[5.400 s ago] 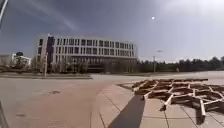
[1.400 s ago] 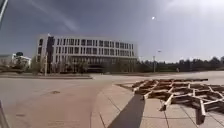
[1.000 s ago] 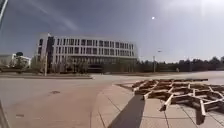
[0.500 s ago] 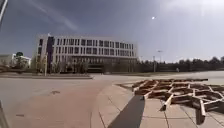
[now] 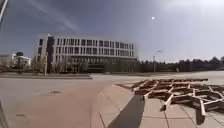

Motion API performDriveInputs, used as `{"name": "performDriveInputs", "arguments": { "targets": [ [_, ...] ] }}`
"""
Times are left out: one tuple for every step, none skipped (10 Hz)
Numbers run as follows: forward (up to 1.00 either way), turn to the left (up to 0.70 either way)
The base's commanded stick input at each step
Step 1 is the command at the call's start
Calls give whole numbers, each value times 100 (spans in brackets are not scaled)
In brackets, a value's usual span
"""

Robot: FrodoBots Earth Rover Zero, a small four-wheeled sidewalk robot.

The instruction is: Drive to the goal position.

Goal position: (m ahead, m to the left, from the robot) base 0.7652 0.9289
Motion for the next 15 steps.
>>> {"name": "performDriveInputs", "arguments": {
  "targets": [
    [5,0],
    [5,0],
    [4,0],
    [4,0],
    [5,0],
    [5,0],
    [5,0],
    [5,0],
    [5,0],
    [5,0],
    [5,0],
    [5,0],
    [5,0],
    [5,0],
    [5,0]
  ]
}}
